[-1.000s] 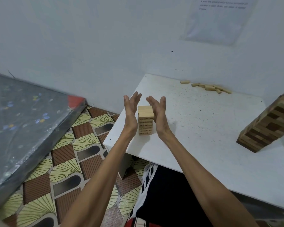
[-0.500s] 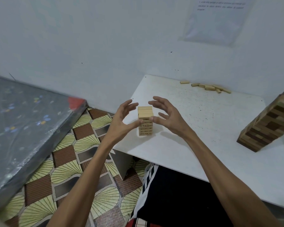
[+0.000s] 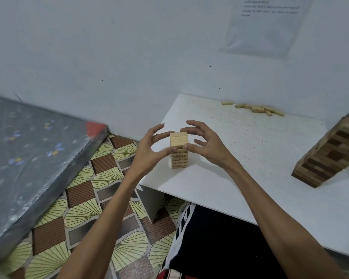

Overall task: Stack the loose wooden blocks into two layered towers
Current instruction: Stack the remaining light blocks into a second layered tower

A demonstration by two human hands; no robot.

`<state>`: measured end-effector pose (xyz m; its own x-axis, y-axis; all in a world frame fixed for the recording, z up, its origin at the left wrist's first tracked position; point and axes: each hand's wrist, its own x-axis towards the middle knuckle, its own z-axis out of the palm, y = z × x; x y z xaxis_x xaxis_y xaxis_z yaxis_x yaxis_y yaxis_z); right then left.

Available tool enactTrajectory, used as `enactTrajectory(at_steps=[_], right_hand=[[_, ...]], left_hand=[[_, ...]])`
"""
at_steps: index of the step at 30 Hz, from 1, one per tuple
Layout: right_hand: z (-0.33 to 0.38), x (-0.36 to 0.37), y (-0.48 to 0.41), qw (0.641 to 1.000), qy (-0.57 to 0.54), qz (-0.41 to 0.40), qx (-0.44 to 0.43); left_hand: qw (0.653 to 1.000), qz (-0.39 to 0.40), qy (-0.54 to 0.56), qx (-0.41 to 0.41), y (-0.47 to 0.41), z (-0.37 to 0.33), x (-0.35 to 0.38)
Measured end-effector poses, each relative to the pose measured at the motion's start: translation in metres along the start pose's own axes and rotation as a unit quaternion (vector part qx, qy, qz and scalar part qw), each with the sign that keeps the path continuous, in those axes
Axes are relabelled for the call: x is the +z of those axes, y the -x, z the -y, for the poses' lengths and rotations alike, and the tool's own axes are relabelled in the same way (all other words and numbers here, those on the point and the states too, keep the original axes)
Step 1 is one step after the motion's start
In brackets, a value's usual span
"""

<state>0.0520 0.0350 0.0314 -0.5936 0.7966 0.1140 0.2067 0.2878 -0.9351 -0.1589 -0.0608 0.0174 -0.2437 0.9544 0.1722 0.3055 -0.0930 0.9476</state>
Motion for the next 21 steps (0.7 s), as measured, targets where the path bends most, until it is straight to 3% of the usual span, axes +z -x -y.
enactTrajectory(at_steps=[8, 13, 21], right_hand=[[-0.001, 0.003, 0.003, 1.000, -0.010, 0.006, 0.009], [0.002, 0.009, 0.004, 0.999, -0.049, -0.016, 0.018], [-0.006, 0.019, 0.006, 0.991, -0.077, -0.107, 0.039]], left_hand=[[1.000, 0.011, -0.013, 0.001, 0.000, -0.004, 0.002], [0.999, 0.010, 0.040, -0.012, 0.005, -0.008, 0.010], [0.995, -0.077, 0.067, 0.004, -0.002, -0.018, 0.022]])
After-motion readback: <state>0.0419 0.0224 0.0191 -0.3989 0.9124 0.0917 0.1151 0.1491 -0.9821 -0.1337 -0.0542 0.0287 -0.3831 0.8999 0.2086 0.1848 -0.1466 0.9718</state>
